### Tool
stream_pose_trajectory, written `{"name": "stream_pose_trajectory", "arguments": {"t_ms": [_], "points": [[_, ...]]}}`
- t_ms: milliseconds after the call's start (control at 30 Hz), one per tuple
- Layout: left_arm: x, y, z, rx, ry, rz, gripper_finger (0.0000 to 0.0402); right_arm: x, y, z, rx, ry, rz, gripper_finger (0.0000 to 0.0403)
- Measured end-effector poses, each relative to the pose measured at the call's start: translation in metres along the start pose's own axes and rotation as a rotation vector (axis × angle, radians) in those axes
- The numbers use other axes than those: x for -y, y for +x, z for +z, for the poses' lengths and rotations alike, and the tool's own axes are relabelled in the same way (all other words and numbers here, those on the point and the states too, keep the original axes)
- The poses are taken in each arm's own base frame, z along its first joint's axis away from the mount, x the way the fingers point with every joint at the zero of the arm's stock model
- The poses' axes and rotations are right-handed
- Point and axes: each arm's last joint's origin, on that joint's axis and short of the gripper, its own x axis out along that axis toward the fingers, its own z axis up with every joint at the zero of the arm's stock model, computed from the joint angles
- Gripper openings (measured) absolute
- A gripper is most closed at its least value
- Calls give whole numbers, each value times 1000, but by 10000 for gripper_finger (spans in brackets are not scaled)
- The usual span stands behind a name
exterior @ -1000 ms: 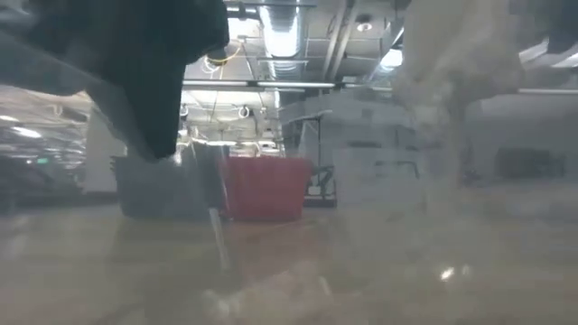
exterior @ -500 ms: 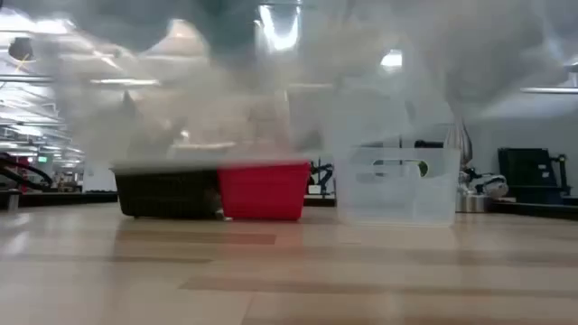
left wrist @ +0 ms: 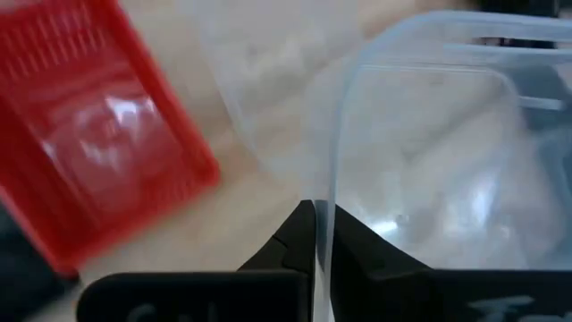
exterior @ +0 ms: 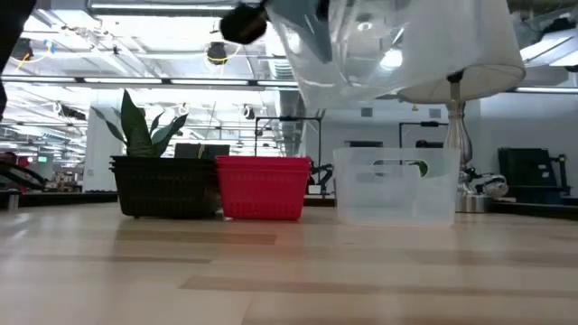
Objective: Stack baskets by color
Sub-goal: Stack the left transparent bin on top of the top transparent bin
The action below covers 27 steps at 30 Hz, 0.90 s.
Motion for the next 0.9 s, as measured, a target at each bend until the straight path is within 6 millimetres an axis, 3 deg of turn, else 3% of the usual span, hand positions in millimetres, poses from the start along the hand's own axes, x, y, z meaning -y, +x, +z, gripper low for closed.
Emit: {"name": "stream_pose_trajectory", "arguments": {"t_ms": [167, 333, 567, 767, 900], "points": [[-7, -6, 49, 105, -21, -24, 0, -1, 2, 5, 10, 7, -13, 221], [-17, -1, 79, 164, -45, -27, 0, -2, 3, 10, 18, 22, -21, 221], [-25, 24, 94, 154, -100, 10, 0, -1, 3, 10, 20, 19, -25, 221], [-30, 53, 92, 67, -135, 59, 0, -1, 1, 11, 15, 26, -16, 220], [-32, 55, 95, 55, -165, 62, 0, 0, 0, 12, 15, 29, -20, 221]]}}
